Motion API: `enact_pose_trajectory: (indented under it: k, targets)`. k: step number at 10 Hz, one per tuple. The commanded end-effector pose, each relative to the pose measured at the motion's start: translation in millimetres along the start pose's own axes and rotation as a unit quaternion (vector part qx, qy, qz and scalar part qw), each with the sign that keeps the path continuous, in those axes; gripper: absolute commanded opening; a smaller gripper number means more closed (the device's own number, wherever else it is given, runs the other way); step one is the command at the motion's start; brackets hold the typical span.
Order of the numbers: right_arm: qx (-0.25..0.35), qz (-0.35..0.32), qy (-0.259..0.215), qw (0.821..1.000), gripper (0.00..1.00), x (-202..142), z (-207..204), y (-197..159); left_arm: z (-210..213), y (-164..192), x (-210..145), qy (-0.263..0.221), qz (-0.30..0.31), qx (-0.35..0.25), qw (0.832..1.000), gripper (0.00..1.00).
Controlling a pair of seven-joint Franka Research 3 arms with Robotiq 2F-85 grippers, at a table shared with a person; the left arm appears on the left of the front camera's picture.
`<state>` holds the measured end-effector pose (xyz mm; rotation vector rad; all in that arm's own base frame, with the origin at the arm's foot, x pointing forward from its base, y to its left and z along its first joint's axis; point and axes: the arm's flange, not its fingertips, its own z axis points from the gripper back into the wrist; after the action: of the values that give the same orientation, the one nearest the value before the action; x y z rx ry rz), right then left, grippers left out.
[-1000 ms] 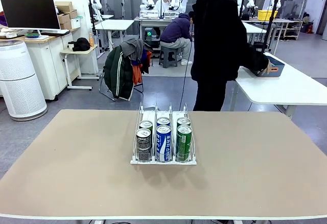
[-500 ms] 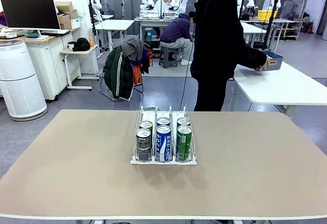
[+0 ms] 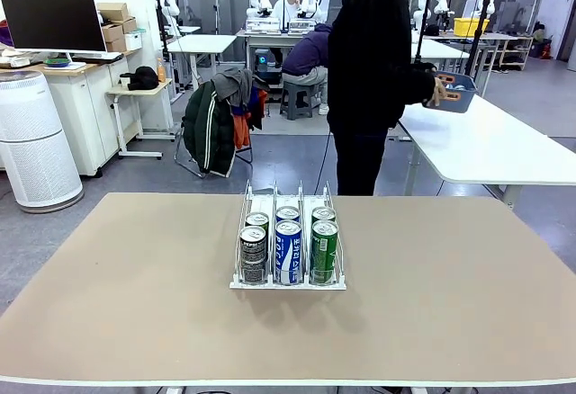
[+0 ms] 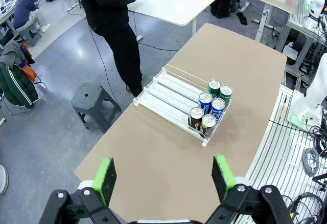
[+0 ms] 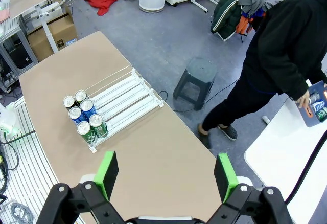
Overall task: Fill the beverage cans into the dispenser.
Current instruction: Pick up the Pepsi coke handed by the human.
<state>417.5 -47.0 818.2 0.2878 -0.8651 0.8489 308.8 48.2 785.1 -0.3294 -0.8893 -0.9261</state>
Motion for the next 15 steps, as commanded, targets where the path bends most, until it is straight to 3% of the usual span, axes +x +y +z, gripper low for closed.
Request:
enact_pose_trajectory:
  k: [1, 15]
  targets:
    - [-0.003, 0.0, -0.002, 1.0, 1.0, 0.4, 0.3, -0.3, -0.3, 0.0, -0.5, -0.001, -0.001, -0.001, 1.0, 1.0]
    - [-0.003, 0.0, -0.002, 1.0, 1.0, 0.4, 0.3, -0.3, -0.3, 0.0, -0.5, -0.001, -0.001, -0.001, 1.0, 1.0]
